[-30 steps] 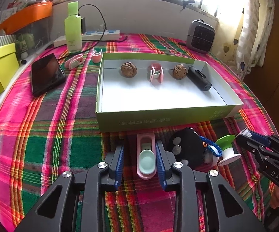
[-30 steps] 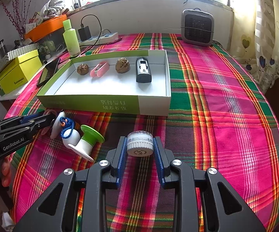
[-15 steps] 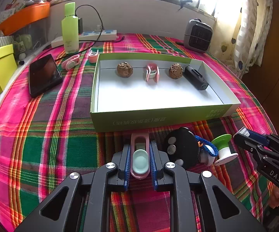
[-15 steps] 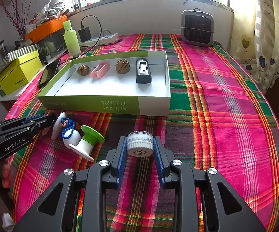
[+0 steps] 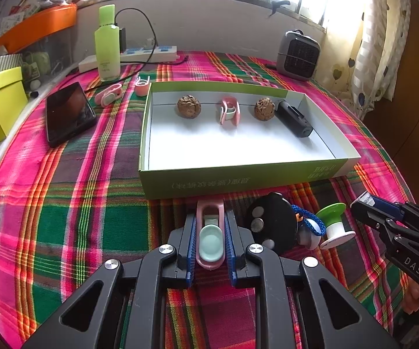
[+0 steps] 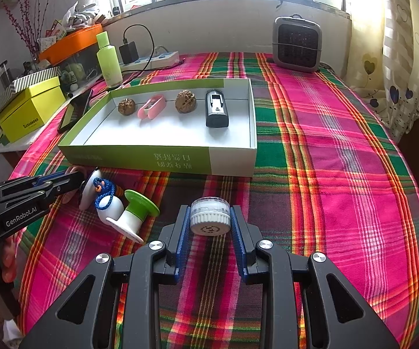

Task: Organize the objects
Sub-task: 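Carry the pink clip holder and white jar into the box with both grippers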

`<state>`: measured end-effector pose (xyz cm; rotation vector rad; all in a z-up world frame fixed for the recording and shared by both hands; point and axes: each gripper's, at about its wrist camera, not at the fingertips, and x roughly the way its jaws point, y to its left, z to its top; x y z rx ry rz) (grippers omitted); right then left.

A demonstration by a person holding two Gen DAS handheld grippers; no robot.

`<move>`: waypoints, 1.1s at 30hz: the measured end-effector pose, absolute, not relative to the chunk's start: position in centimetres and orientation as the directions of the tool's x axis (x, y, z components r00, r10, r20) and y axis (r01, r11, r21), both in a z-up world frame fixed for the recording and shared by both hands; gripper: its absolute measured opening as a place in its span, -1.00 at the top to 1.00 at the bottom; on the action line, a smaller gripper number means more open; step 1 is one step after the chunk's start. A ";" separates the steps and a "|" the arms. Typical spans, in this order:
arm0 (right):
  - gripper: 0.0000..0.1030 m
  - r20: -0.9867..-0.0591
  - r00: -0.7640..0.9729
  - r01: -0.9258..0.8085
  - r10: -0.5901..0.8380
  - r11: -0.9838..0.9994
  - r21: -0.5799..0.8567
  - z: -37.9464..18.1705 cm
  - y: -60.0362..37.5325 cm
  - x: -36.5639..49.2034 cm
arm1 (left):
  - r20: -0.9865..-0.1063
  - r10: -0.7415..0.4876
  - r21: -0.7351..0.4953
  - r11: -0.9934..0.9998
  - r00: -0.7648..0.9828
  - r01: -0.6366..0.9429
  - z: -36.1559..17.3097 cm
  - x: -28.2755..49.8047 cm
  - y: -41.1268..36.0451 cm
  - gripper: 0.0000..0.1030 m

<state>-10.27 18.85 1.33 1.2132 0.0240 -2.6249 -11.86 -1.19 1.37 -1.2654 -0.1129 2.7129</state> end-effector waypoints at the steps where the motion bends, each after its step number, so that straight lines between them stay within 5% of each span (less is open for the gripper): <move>1: 0.44 -0.751 -0.623 0.232 -0.218 -0.969 0.088 1.4 18.8 -10.3 | -0.754 0.164 -0.129 -0.986 -0.636 -0.101 1.5 -11.8 -1.2 0.69; 33: 0.44 -0.703 -0.633 0.350 -0.325 -0.930 0.114 5.2 14.4 -14.9 | -0.720 0.178 -0.136 -0.984 -0.671 -0.115 5.3 -15.5 -1.4 0.69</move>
